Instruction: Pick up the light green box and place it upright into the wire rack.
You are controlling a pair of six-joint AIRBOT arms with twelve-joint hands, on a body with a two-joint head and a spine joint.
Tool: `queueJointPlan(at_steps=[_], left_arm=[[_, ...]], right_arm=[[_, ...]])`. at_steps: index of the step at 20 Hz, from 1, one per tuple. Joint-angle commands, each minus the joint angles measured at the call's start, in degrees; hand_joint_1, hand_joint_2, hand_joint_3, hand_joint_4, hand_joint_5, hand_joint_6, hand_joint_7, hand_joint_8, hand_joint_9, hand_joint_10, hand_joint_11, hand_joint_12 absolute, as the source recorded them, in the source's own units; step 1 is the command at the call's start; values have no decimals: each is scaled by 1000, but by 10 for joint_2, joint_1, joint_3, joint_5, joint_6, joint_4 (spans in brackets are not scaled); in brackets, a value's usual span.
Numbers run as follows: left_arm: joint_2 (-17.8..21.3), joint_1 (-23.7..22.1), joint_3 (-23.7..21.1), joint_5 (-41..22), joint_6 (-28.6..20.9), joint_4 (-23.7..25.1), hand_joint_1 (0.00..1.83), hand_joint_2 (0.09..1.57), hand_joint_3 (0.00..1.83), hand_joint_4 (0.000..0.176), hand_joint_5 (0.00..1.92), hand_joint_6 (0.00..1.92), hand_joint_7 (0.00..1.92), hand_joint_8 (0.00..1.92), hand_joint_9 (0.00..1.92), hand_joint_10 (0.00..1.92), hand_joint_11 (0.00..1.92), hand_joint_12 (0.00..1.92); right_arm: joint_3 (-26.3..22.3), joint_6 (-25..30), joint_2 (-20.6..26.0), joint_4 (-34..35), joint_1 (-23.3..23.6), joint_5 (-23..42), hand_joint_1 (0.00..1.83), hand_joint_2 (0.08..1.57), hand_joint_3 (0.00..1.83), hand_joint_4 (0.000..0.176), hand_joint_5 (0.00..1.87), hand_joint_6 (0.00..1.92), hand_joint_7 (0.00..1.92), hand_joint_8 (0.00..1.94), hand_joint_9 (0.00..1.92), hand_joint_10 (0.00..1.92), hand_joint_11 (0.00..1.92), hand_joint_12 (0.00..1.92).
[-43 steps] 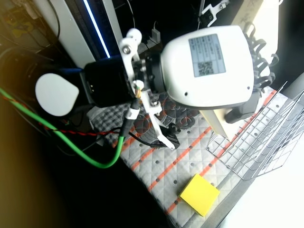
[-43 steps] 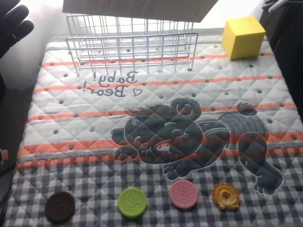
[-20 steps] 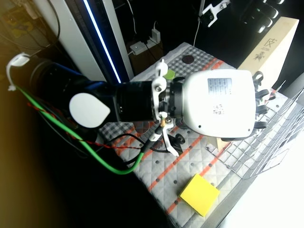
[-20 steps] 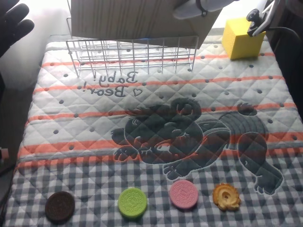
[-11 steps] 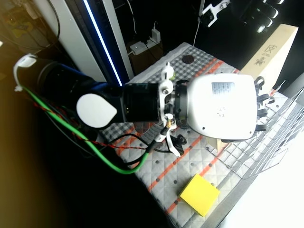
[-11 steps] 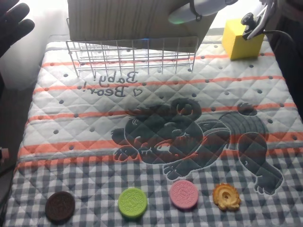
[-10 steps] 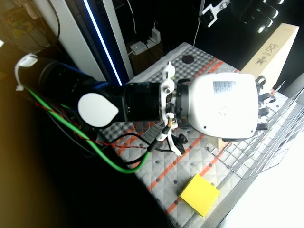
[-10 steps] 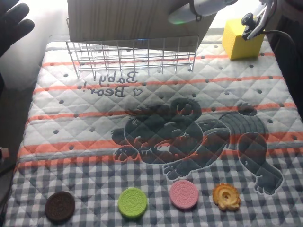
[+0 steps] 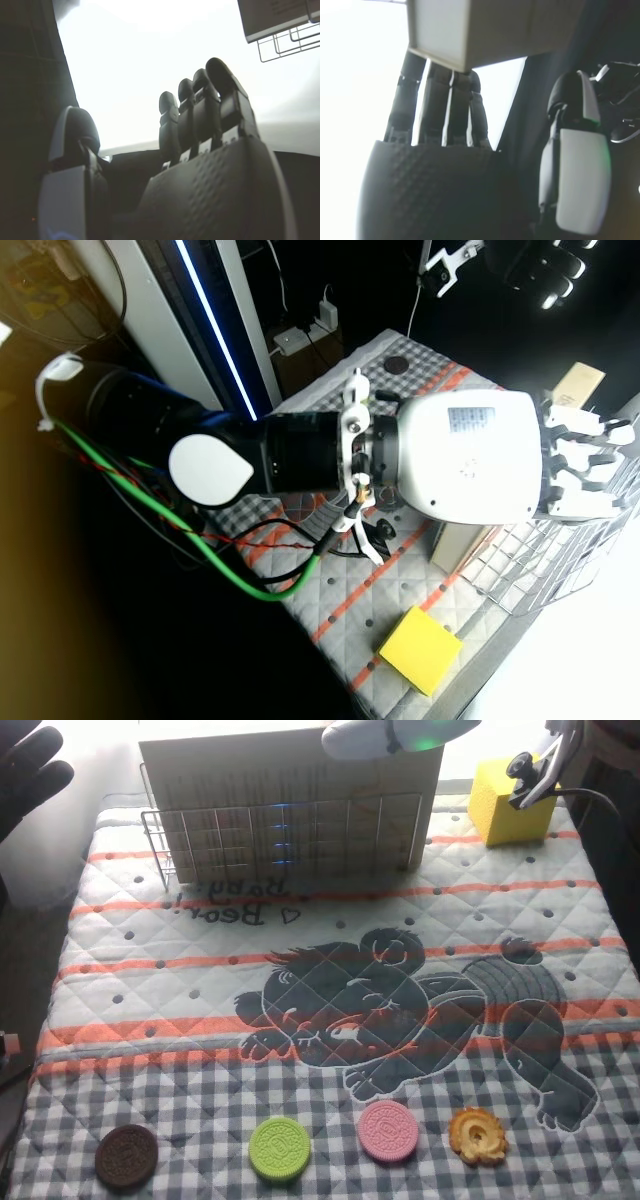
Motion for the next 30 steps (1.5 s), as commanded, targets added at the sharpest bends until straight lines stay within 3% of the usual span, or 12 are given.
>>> queueJointPlan(at_steps=[1, 3, 9, 12, 16, 17, 20, 21, 23, 26, 27, 30], left_arm=[[-3, -6, 4, -73, -5, -8, 806, 977, 1, 36, 415, 1, 325, 2, 300, 5, 0, 873], [-3, -6, 4, -74, -5, -8, 816, 978, 0, 35, 421, 2, 325, 1, 295, 1, 0, 835], [-3, -6, 3, -90, -5, -14, 781, 983, 2, 29, 414, 0, 324, 0, 279, 0, 0, 784], [-1, -2, -1, -113, -5, -20, 756, 987, 2, 17, 414, 0, 314, 0, 265, 0, 0, 759], [4, 11, -12, -155, -5, -22, 843, 942, 0, 49, 419, 1, 312, 0, 246, 0, 0, 680], [5, 13, -15, -167, -5, -23, 865, 934, 0, 81, 419, 0, 297, 1, 229, 1, 0, 626], [6, 16, -22, -198, -5, -26, 912, 932, 0, 85, 443, 9, 300, 4, 243, 8, 0, 609], [6, 17, -24, -207, -5, -26, 915, 943, 1, 90, 438, 6, 288, 0, 240, 6, 0, 609], [5, 22, -30, -225, -5, -26, 900, 948, 2, 106, 419, 0, 245, 0, 202, 0, 0, 522], [6, 28, -41, -233, -5, -23, 834, 963, 4, 144, 406, 0, 221, 0, 185, 0, 0, 517], [6, 29, -43, -232, -5, -16, 818, 977, 9, 143, 395, 0, 213, 0, 171, 0, 0, 517], [11, 29, -42, -229, -5, -11, 741, 972, 3, 32, 411, 4, 296, 11, 246, 12, 0, 558]], right_arm=[[-2, 4, 7, 22, 4, 68, 560, 965, 0, 7, 160, 0, 393, 0, 509, 0, 14, 1285], [-15, 4, 20, 22, 4, 87, 543, 978, 1, 13, 162, 2, 418, 2, 564, 20, 8, 1377], [-115, -75, 116, 72, -20, 178, 482, 945, 0, 80, 180, 1, 209, 1, 91, 15, 0, 304], [-173, -92, 177, 108, -73, 265, 574, 992, 2, 101, 114, 4, 185, 2, 93, 4, 0, 200], [-271, -211, 248, 204, -196, 364, 656, 978, 0, 82, 47, 1, 146, 7, 101, 23, 61, 27], [-284, -216, 255, 222, -230, 390, 680, 987, 0, 115, 87, 4, 165, 4, 159, 17, 74, 33], [-301, -218, 257, 273, -316, 435, 593, 969, 0, 72, 103, 4, 157, 1, 163, 6, 106, 49], [-306, -218, 258, 282, -333, 442, 635, 951, 0, 117, 99, 2, 134, 0, 109, 0, 49, 25], [-321, -218, 262, 293, -367, 456, 636, 950, 0, 132, 98, 1, 127, 0, 77, 0, 45, 24], [-337, -218, 267, 307, -404, 472, 626, 974, 4, 101, 94, 1, 103, 1, 89, 6, 104, 50], [-338, -218, 267, 309, -410, 473, 620, 983, 7, 113, 101, 4, 140, 14, 103, 11, 81, 40], [-343, -218, 271, 310, -415, 478, 546, 992, 1, 87, 133, 5, 211, 16, 190, 25, 141, 67]])
